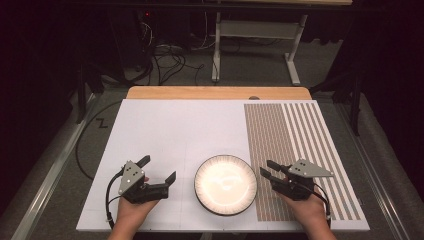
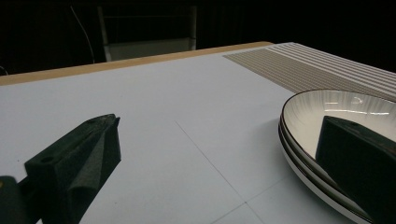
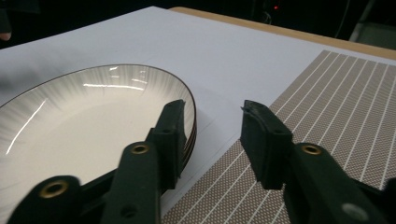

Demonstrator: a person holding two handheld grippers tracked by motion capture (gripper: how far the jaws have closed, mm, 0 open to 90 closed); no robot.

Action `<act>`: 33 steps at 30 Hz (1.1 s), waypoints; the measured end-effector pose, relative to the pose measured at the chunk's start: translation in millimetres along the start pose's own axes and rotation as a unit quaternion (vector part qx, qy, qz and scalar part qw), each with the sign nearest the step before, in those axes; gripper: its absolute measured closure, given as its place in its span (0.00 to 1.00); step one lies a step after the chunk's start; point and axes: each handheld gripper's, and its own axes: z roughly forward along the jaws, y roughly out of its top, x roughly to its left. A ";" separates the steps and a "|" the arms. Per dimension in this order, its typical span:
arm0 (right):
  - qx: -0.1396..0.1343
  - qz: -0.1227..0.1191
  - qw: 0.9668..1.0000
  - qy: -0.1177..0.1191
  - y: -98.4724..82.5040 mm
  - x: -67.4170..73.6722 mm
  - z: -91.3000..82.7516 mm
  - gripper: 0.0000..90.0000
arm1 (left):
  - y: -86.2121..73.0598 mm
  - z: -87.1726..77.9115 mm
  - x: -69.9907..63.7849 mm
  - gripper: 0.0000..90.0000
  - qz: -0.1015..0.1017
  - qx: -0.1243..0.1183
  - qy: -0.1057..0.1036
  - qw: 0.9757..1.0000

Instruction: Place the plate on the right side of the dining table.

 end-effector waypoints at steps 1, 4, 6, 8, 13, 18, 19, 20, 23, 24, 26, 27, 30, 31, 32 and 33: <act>0.002 0.002 1.000 0.001 0.1 -0.5 -1.1 0.74 | 0.0 -0.2 0.1 0.01 -0.001 -0.001 0.000 1.000; 0.015 0.004 1.000 0.017 0.0 -1.6 -3.9 0.79 | 0.0 -0.6 0.3 0.01 -0.001 -0.002 0.000 1.000; 0.022 -0.005 1.000 0.022 -0.9 -1.3 -6.0 0.83 | 0.2 -0.5 0.2 0.01 -0.001 -0.002 0.000 1.000; 0.031 -0.003 0.999 0.030 -1.2 -0.7 -7.3 0.87 | 0.3 0.0 -0.4 0.01 0.000 -0.002 -0.001 1.000; 0.051 -0.002 0.997 0.050 -0.9 1.6 -4.8 0.99 | 0.5 0.8 -1.1 0.01 0.001 -0.002 -0.002 1.000; 0.074 -0.025 0.995 0.057 0.8 8.4 -1.6 1.00 | 0.4 0.6 -0.7 0.01 0.000 -0.003 -0.001 1.000; 0.079 -0.030 0.995 0.057 1.4 9.9 -0.8 1.00 | 0.5 0.4 -0.6 0.01 0.000 -0.003 -0.001 1.000; 0.084 -0.036 0.994 0.056 1.7 11.4 -0.1 1.00 | 0.5 0.3 -0.5 0.01 0.000 -0.003 -0.001 1.000; 0.094 -0.046 0.993 0.053 2.0 14.5 1.7 1.00 | 0.8 -0.3 -0.2 0.01 0.001 -0.004 -0.001 1.000; 0.098 -0.051 0.993 0.051 2.0 15.6 2.5 1.00 | 1.0 -0.4 -0.2 0.01 0.001 -0.004 -0.001 1.000; 0.108 -0.063 0.991 0.048 2.4 18.5 4.0 1.00 | 1.0 -0.4 -0.2 0.01 0.001 -0.004 -0.001 1.000; 0.111 -0.064 0.991 0.048 2.5 19.1 4.4 1.00 | 1.0 -0.3 -0.1 0.01 0.002 -0.004 -0.002 1.000; 0.122 -0.077 0.989 0.043 3.3 21.2 5.8 1.00 | 1.0 0.0 -0.1 0.01 0.002 -0.003 -0.002 1.000; 0.123 -0.081 0.988 0.044 3.7 22.2 6.4 1.00 | 1.0 0.0 -0.1 0.01 0.002 -0.003 -0.002 1.000; 0.124 -0.084 0.988 0.042 4.0 23.1 6.6 1.00 | 1.0 0.0 -0.1 0.01 0.002 -0.003 -0.002 1.000; 0.126 -0.085 0.988 0.041 4.5 23.6 6.6 1.00 | 0.9 -0.1 -0.2 0.01 0.002 -0.003 -0.002 1.000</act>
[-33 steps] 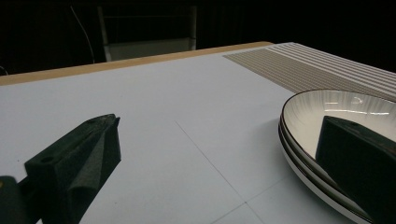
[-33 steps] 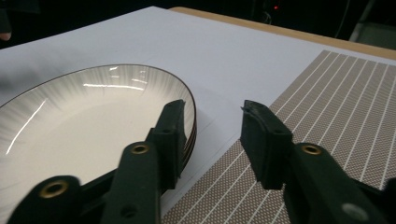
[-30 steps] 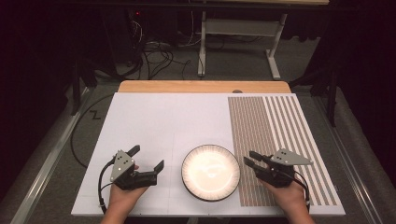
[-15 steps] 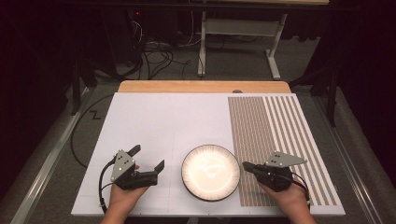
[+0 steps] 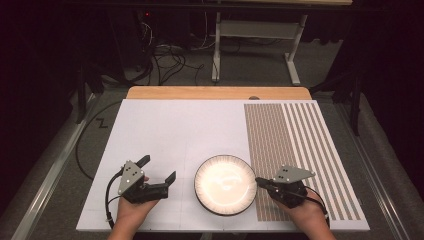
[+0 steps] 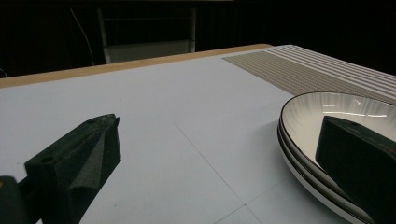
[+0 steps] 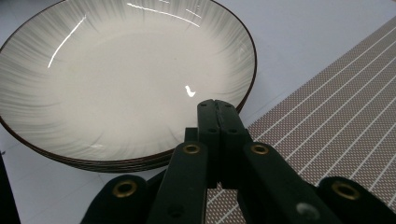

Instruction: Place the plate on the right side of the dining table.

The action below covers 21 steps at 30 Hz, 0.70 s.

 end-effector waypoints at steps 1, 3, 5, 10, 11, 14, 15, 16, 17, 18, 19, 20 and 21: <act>-0.001 -0.001 1.000 0.001 0.4 -0.1 0.0 1.00 | 0.0 0.0 0.0 0.01 0.000 0.000 0.000 1.000; 0.001 -0.002 1.000 0.001 0.9 -0.2 -0.1 1.00 | -0.1 0.1 -0.1 0.01 -0.001 0.000 0.000 1.000; 0.004 -0.006 1.000 0.001 1.7 0.0 0.1 1.00 | -0.2 0.4 -0.1 0.01 0.000 0.000 0.000 1.000; 0.009 -0.008 1.000 0.002 3.0 0.0 0.9 1.00 | -0.3 0.7 -0.2 0.01 -0.001 0.001 -0.001 1.000; 0.010 -0.009 1.000 0.001 3.3 -0.1 1.0 1.00 | -0.5 0.8 -0.2 0.01 -0.002 0.000 0.000 1.000; 0.015 -0.014 1.000 -0.003 5.0 1.5 1.5 1.00 | -0.6 0.9 -0.2 0.01 -0.002 0.000 -0.001 1.000; 0.016 -0.015 1.000 -0.003 5.3 1.8 1.8 1.00 | -0.6 0.9 -0.1 0.01 -0.002 0.001 -0.001 1.000; 0.017 -0.015 1.000 -0.003 5.5 2.2 2.2 1.00 | -0.7 1.1 -0.1 0.01 -0.002 0.001 -0.001 1.000; 0.017 -0.015 1.000 -0.004 5.8 2.3 2.4 1.00 | -0.7 1.1 -0.1 0.01 -0.002 0.001 -0.001 1.000; 0.017 -0.015 1.000 -0.004 5.8 2.3 2.4 1.00 | -0.7 1.0 -0.1 0.01 -0.002 0.001 -0.001 1.000; 0.017 -0.015 1.000 -0.004 5.9 2.3 2.8 1.00 | -0.6 0.8 0.3 0.01 -0.002 0.001 -0.001 1.000; 0.017 -0.015 1.000 -0.003 6.0 2.2 2.8 1.00 | -0.6 0.8 0.3 0.01 -0.002 0.001 -0.001 1.000; 0.018 -0.014 1.000 -0.003 6.0 2.1 2.8 1.00 | -0.7 0.8 0.4 0.01 -0.003 0.001 -0.001 1.000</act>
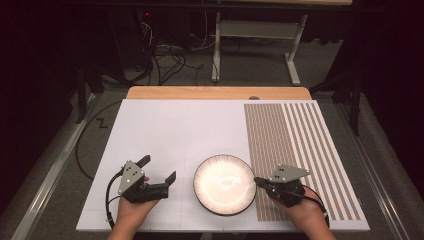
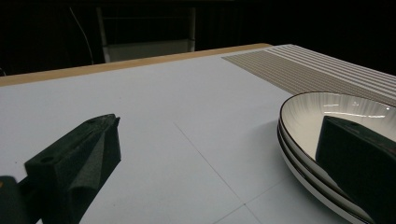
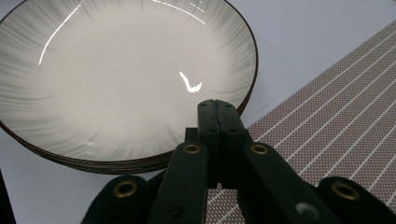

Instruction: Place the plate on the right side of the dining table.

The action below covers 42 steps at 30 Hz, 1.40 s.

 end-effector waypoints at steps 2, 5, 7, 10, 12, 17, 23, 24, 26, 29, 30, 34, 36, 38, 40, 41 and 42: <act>0.000 0.000 1.000 0.000 0.2 0.2 0.4 1.00 | 0.0 -0.2 0.2 0.01 -0.001 -0.001 0.000 1.000; 0.000 -0.001 1.000 0.000 0.4 0.5 0.8 1.00 | 0.1 -0.6 0.4 0.01 -0.002 -0.002 0.000 1.000; 0.000 -0.001 1.000 0.001 0.4 0.5 0.9 1.00 | 0.2 -0.7 0.4 0.01 -0.002 -0.003 0.001 1.000; 0.000 -0.001 1.000 0.000 0.9 1.1 1.4 1.00 | 0.3 -0.9 0.4 0.01 -0.002 -0.003 0.001 1.000; -0.001 -0.002 1.000 0.002 1.1 1.7 2.1 1.00 | 0.3 -0.9 0.4 0.01 -0.002 -0.003 0.001 1.000; 0.000 -0.005 1.000 0.003 2.5 3.7 3.9 1.00 | 0.6 -1.4 0.8 0.01 -0.003 -0.005 0.001 1.000; -0.001 -0.006 1.000 0.005 3.2 4.6 5.2 1.00 | 0.8 -1.8 1.2 0.01 -0.004 -0.006 0.001 1.000; -0.001 -0.004 1.000 0.007 3.6 5.4 6.2 1.00 | 0.9 -1.8 1.0 0.01 -0.005 -0.008 0.001 1.000; -0.001 -0.007 1.000 0.008 4.3 6.3 7.4 1.00 | 1.1 -2.1 1.2 0.01 -0.004 -0.008 0.002 1.000; -0.002 -0.005 1.000 0.013 5.6 8.2 9.7 1.00 | 1.3 -2.7 1.6 0.01 -0.004 -0.009 0.002 1.000; -0.002 -0.005 1.000 0.013 5.6 8.2 9.7 1.00 | 1.4 -2.9 1.8 0.01 -0.005 -0.009 0.003 1.000; -0.004 -0.007 1.000 0.017 7.5 10.4 13.3 1.00 | 1.6 -3.5 2.3 0.01 -0.006 -0.011 0.003 1.000; -0.003 -0.006 1.000 0.018 7.8 10.7 13.9 1.00 | 1.7 -3.7 2.5 0.01 -0.006 -0.011 0.004 1.000; -0.001 -0.007 1.000 0.019 8.0 11.2 15.1 1.00 | 1.7 -3.9 2.6 0.01 -0.006 -0.011 0.003 1.000; 0.000 -0.008 1.000 0.020 8.2 12.3 16.8 1.00 | 1.9 -4.1 2.8 0.01 -0.006 -0.011 0.004 1.000; 0.001 -0.009 1.000 0.018 8.4 12.7 17.1 1.00 | 2.0 -4.2 2.8 0.01 -0.007 -0.012 0.004 1.000; 0.000 -0.008 1.000 0.018 8.4 12.5 17.1 1.00 | 2.1 -4.7 2.9 0.01 -0.006 -0.012 0.007 1.000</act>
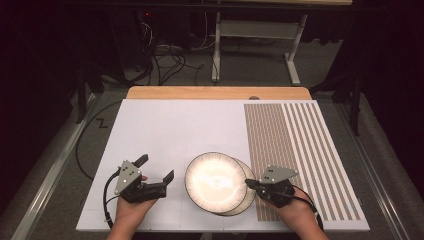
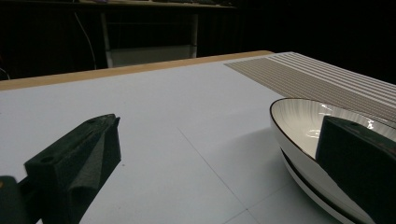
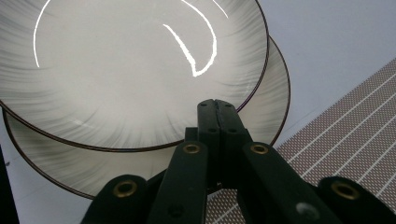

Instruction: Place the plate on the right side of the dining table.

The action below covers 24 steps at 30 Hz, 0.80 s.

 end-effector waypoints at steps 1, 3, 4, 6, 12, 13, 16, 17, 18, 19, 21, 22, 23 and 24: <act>0.000 0.001 1.000 0.000 -0.1 -0.2 0.0 1.00 | 0.1 -0.2 0.1 0.01 0.000 0.000 0.000 1.000; 0.000 0.001 1.000 0.000 -0.2 0.0 0.0 1.00 | 0.2 0.0 -0.1 0.01 -0.001 -0.001 -0.003 1.000; 0.000 0.001 1.000 0.000 -0.2 0.0 0.0 1.00 | 0.2 0.0 -0.1 0.01 -0.001 -0.001 -0.003 1.000; -0.002 0.002 1.000 0.000 -0.1 -0.1 0.1 1.00 | 0.3 0.0 -0.3 0.01 -0.001 -0.002 -0.003 1.000; -0.003 0.002 1.000 0.001 0.1 -0.4 0.2 1.00 | 0.7 -1.0 0.2 0.01 -0.001 -0.002 0.001 1.000; -0.002 0.003 1.000 0.001 0.1 -0.4 0.1 1.00 | 0.7 -1.0 0.3 0.01 -0.001 -0.002 0.001 1.000; -0.002 0.004 1.000 0.002 0.2 -0.4 0.4 1.00 | 0.8 -1.0 0.6 0.01 -0.001 -0.003 0.001 1.000; -0.002 0.004 1.000 0.002 0.2 -0.3 0.4 1.00 | 0.8 -1.1 0.6 0.01 -0.001 -0.003 0.001 1.000; -0.001 0.004 1.000 0.003 0.3 -0.3 0.5 1.00 | 0.8 -1.0 0.5 0.01 -0.002 -0.004 0.001 1.000; -0.001 0.004 1.000 0.003 0.3 -0.4 0.6 1.00 | 0.9 -1.1 0.5 0.01 -0.002 -0.004 0.001 1.000; -0.002 0.002 1.000 0.003 0.3 -0.4 0.7 1.00 | 1.1 -1.5 0.5 0.01 -0.002 -0.004 0.002 1.000; -0.002 0.003 1.000 0.003 0.3 -0.3 0.7 1.00 | 1.2 -1.6 0.6 0.01 -0.002 -0.005 0.002 1.000; -0.002 0.003 1.000 0.004 0.3 -0.5 0.7 1.00 | 1.1 -1.2 0.5 0.01 -0.004 -0.006 -0.002 1.000; -0.002 0.003 1.000 0.004 0.3 -0.5 0.7 1.00 | 1.2 -1.7 0.8 0.01 -0.002 -0.004 0.001 1.000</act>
